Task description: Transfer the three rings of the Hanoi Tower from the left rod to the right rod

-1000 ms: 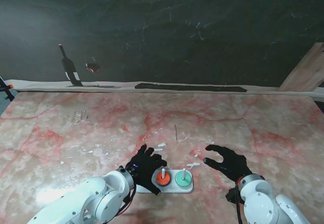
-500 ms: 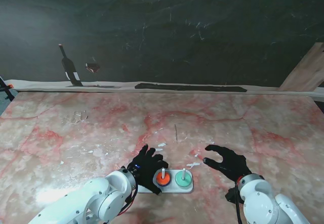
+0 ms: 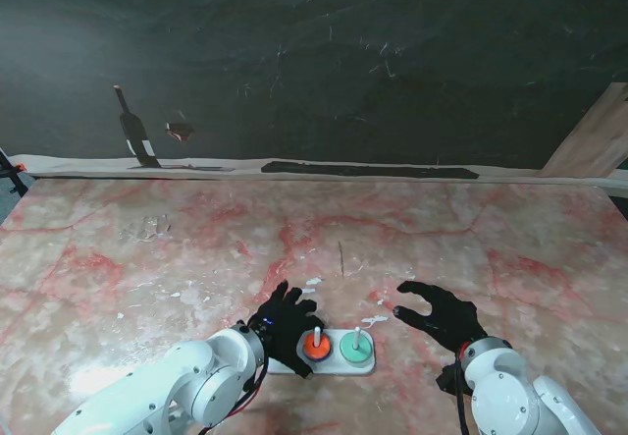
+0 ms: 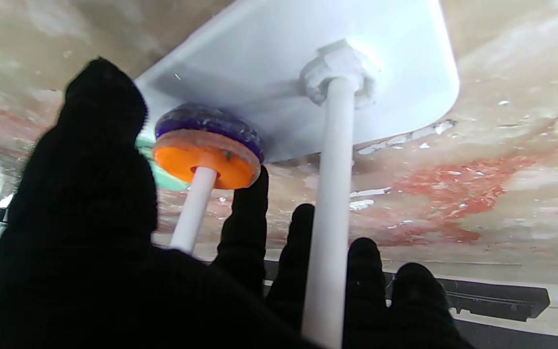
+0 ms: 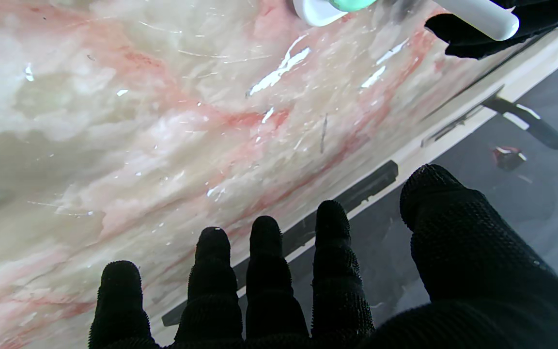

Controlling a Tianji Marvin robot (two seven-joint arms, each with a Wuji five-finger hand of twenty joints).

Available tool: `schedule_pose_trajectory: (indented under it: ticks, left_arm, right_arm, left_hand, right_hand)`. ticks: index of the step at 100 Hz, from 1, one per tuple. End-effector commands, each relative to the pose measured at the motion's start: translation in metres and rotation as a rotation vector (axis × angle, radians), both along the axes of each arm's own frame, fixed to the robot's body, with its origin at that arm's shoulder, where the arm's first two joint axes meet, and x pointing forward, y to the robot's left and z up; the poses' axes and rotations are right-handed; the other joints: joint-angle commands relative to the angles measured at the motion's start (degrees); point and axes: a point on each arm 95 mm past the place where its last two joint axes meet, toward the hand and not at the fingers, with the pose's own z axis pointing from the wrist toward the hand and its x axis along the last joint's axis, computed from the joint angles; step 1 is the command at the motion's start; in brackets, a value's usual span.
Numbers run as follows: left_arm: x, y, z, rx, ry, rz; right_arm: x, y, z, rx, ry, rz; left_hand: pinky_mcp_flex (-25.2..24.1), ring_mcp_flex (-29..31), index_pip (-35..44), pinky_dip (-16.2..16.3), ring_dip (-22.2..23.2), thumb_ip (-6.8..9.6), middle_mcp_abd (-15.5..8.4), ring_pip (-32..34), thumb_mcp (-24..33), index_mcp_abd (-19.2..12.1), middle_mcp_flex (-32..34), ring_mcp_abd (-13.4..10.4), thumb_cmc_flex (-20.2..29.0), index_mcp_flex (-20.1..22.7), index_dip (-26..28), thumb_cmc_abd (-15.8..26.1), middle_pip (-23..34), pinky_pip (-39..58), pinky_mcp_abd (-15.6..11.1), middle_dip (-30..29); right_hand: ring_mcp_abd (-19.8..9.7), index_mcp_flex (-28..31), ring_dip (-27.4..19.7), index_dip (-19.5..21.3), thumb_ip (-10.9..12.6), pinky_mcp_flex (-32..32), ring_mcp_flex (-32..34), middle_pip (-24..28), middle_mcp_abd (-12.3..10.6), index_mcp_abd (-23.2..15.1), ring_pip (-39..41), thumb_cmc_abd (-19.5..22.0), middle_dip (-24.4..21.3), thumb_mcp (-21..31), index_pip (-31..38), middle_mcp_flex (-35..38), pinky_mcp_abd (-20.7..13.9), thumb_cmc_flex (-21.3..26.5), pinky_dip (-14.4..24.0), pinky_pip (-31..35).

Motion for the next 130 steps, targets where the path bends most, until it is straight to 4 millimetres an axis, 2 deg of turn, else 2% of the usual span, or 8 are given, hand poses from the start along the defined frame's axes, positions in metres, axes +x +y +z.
schedule_pose_trajectory:
  ticks: [1, 18, 50, 93, 114, 130]
  left_arm:
    - [-0.0013, 0.0003, -0.0003, -0.007, 0.004, 0.001]
    - [-0.0037, -0.0008, 0.0016, -0.019, 0.003, -0.001]
    - [-0.006, -0.0041, 0.0037, -0.039, 0.003, -0.011]
    - [-0.0082, -0.0085, 0.0041, -0.013, 0.022, -0.045]
    - [-0.0097, -0.0082, 0.0061, -0.016, 0.022, -0.037]
    - [-0.0108, -0.0075, 0.0095, -0.011, 0.026, -0.033]
  right_arm:
    - [-0.0021, 0.0014, -0.0022, 0.002, 0.007, 0.003]
    - [-0.002, 0.0015, -0.0024, 0.003, 0.008, 0.003]
    - [-0.0023, 0.0014, -0.0026, 0.005, 0.009, 0.002]
    - [-0.0021, 0.0017, -0.0029, 0.005, 0.014, 0.002]
    - [-0.0018, 0.002, -0.0029, 0.004, 0.019, 0.003]
    - [-0.0013, 0.0021, -0.0029, 0.003, 0.02, 0.004]
  left_hand:
    - [-0.1, -1.1, 1.4, -0.5, 0.9, -0.95, 0.6, -0.2, 0.1, -1.6, -1.8, -0.1, -0.8, 0.5, 0.6, 0.0, 0.6, -0.7, 0.5, 0.1]
    - [-0.1, -1.2, 1.6, -0.2, 1.8, -0.93, 0.8, 0.0, -0.7, -2.0, -1.6, -0.1, -1.2, 0.1, 0.8, 0.8, 0.8, -0.6, 0.7, -0.1]
    - [-0.1, -1.3, 3.0, 0.5, 3.4, -0.56, 1.1, 0.3, -2.3, -2.8, -0.7, 0.0, -0.6, 2.0, 1.5, 1.8, 1.0, -0.5, 0.8, -0.3]
    - [-0.2, -1.2, -3.1, 0.8, 3.9, -0.63, 1.4, -0.3, -3.7, -0.5, -1.6, 0.2, 0.1, -3.5, -1.7, 0.8, 0.1, -0.7, 1.0, -1.0]
    - [-0.3, -1.3, -6.8, 0.7, 3.6, -0.98, 2.3, -0.4, -4.2, 1.6, -1.9, 0.6, -0.2, -8.2, -3.6, 0.7, -0.5, -0.8, 1.3, -1.6]
    - [-0.3, -1.3, -7.4, 0.5, 3.2, -1.2, 3.3, -0.6, -4.7, 0.6, -2.0, 1.3, -0.3, -7.1, -4.1, 0.8, -1.3, -0.9, 1.8, -2.4]
  right_hand:
    - [0.2, -1.3, 0.1, -0.3, 0.6, -0.8, -1.6, -0.6, 0.0, 0.4, 0.1, 0.9, -0.4, -0.6, -0.4, -1.8, 0.2, -0.5, 1.6, -1.2]
    - [0.2, -1.4, 0.1, -0.3, 0.6, -0.8, -1.6, -0.6, 0.0, 0.3, 0.1, 1.1, -0.4, -0.7, -0.4, -1.8, 0.2, -0.6, 1.7, -1.2]
    - [0.2, -1.4, 0.1, -0.3, 0.6, -0.8, -1.6, -0.6, 0.0, 0.3, 0.2, 1.3, -0.4, -0.9, -0.4, -1.8, 0.2, -0.6, 1.8, -1.4]
    - [0.2, -1.4, 0.1, -0.3, 0.6, -0.8, -1.7, -0.6, 0.0, 0.4, 0.2, 1.3, -0.4, -1.0, -0.4, -1.8, 0.1, -0.5, 2.1, -1.6]
    - [0.3, -1.4, 0.1, -0.3, 0.6, -0.8, -1.7, -0.6, 0.1, 0.5, 0.2, 1.2, -0.4, -1.1, -0.5, -1.9, 0.2, -0.5, 2.2, -1.6]
    - [0.3, -1.3, 0.1, -0.4, 0.6, -0.8, -1.7, -0.6, 0.1, 0.5, 0.2, 1.3, -0.4, -1.1, -0.5, -1.8, 0.2, -0.5, 2.3, -1.6]
